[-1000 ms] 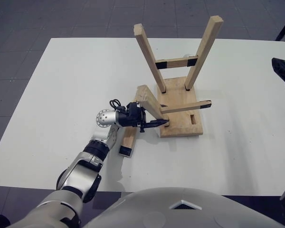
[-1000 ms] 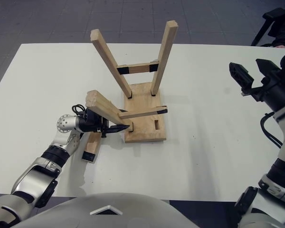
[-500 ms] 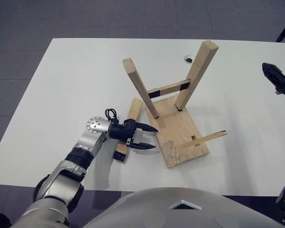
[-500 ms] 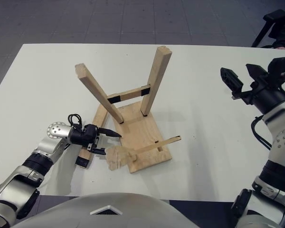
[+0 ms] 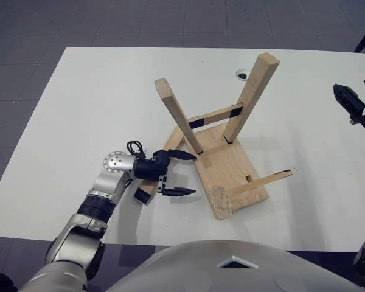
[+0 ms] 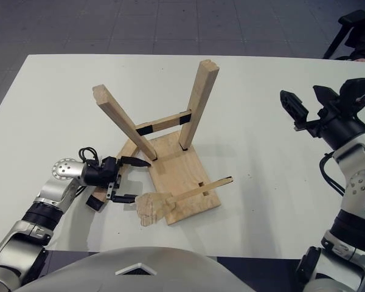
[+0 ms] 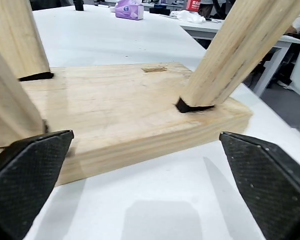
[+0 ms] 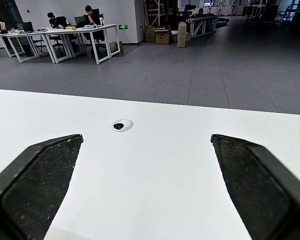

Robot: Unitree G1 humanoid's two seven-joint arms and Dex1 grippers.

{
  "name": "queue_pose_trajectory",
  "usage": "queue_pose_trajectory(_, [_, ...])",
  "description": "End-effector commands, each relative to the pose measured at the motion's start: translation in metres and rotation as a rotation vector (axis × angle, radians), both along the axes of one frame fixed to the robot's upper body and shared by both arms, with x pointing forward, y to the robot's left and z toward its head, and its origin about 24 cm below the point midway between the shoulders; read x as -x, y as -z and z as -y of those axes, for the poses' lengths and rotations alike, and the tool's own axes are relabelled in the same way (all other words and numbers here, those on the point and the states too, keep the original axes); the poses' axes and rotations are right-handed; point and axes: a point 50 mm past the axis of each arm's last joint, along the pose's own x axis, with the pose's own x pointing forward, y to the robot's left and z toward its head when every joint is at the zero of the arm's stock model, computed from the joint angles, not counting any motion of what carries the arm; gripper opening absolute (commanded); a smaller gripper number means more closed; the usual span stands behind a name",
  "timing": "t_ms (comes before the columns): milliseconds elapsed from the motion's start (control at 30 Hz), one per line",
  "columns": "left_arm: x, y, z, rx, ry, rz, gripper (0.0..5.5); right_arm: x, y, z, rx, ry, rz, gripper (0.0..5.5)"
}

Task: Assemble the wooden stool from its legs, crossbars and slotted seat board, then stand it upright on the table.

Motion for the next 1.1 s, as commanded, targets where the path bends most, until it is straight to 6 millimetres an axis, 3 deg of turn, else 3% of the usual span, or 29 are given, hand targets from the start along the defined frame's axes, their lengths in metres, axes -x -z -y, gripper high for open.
queue_pose_trajectory(33, [-0.007,-0.029,-0.007,0.051,-0.157,0.113,5.48,0.004,-0.003,0.001,0.000,0.008,0.014,4.73])
queue_pose_trajectory(167, [0.002,-0.054,-0.008,0.098,-0.263,0.206,5.48,0.010,0.002,-0.002,0.044,-0.014,-0.013,4.73])
queue_pose_trajectory(400, [0.022,-0.069,0.003,0.065,-0.291,0.240,5.48,0.045,0.024,-0.006,0.473,-0.245,-0.172,4.73])
queue_pose_trajectory(567, [0.015,-0.074,0.009,0.111,-0.433,0.262,5.48,0.064,0.039,-0.028,0.574,-0.430,-0.211,4.73])
queue_pose_trajectory(733, [-0.006,-0.068,0.006,0.108,-0.600,0.323,5.48,0.066,0.043,-0.037,0.595,-0.468,-0.201,4.73])
queue_pose_trajectory(1000, [-0.014,-0.067,0.007,0.151,-0.639,0.334,5.48,0.065,0.047,-0.047,0.600,-0.501,-0.199,4.73])
queue_pose_trajectory(1100, [-0.025,-0.069,0.008,0.168,-0.633,0.342,5.48,0.065,0.050,-0.049,0.599,-0.507,-0.200,4.73])
